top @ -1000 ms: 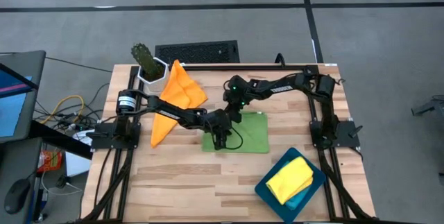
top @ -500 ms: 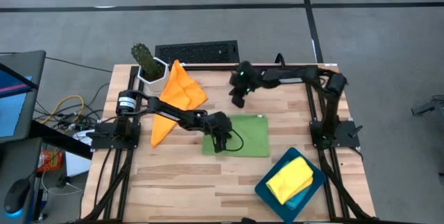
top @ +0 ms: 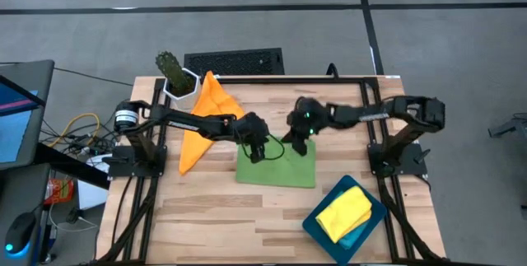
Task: Fold microfiber towels
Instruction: Fold the green microfiber towel
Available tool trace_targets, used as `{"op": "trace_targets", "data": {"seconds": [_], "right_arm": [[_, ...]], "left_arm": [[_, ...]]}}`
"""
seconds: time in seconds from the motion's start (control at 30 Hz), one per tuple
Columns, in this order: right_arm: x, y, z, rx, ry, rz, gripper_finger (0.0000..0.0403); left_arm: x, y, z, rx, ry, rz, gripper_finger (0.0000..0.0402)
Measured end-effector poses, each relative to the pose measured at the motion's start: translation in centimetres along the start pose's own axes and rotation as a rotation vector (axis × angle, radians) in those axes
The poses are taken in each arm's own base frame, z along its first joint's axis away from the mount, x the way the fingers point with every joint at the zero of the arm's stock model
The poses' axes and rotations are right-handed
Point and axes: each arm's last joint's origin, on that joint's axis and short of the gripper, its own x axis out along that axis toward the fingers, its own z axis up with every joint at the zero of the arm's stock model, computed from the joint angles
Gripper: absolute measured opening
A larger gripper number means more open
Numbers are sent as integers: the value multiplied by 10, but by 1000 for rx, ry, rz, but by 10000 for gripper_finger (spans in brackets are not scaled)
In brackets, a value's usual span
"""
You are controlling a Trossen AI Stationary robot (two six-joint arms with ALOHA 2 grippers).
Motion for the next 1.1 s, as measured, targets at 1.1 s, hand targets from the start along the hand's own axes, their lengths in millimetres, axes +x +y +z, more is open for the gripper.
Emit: {"op": "trace_targets", "data": {"seconds": [1.1], "right_arm": [[78,30,-61,68,69,-38,12]], "left_arm": [[-3,63,-60,-118,147,14,0]]}}
